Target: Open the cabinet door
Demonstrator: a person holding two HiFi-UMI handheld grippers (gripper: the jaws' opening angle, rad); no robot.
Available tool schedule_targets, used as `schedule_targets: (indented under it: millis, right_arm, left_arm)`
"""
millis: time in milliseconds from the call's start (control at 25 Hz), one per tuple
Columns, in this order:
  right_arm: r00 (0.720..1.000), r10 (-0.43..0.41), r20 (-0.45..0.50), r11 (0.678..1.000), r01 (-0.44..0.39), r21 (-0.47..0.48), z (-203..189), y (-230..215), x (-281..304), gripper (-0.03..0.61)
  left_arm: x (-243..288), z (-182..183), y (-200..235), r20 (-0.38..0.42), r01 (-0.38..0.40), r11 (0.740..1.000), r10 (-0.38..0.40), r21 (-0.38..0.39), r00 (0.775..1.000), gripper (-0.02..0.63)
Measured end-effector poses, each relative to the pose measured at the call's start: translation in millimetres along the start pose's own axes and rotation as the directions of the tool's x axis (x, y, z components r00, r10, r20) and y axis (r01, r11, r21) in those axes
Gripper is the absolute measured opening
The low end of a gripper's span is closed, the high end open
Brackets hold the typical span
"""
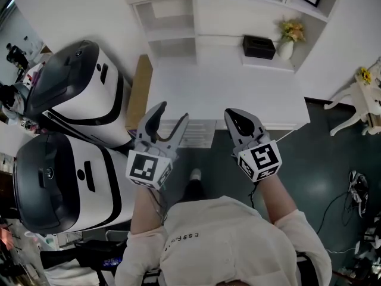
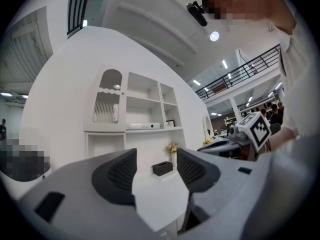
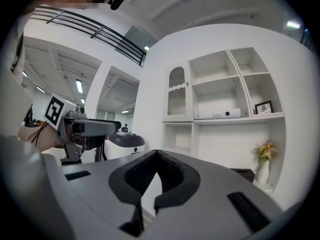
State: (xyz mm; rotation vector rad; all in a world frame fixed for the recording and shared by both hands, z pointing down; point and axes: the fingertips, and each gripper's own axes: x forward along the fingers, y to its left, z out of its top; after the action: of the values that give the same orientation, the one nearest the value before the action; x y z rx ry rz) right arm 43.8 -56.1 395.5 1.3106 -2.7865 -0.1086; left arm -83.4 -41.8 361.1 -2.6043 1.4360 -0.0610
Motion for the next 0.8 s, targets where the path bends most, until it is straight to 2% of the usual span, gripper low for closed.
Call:
schedule_targets:
  millis: [480, 800]
  right_arm:
    - [0.998, -0.056, 0.015, 0.998, 0.057, -0.011, 18.7, -64.5, 167.8, 0.011]
    - [0.998, -0.056, 0.041, 0.998, 0.057, -0.029, 37.4, -120.4, 227.7, 0.011]
  left_arm:
    - [113.1, -7.9, 143.1, 0.016, 0.080, 0.996, -0.080, 0.029, 0.997, 0.232]
    - [190.7, 9.0, 181.3, 0.060, 0.088, 0.993, -0.093, 0.083, 0.994, 0.232]
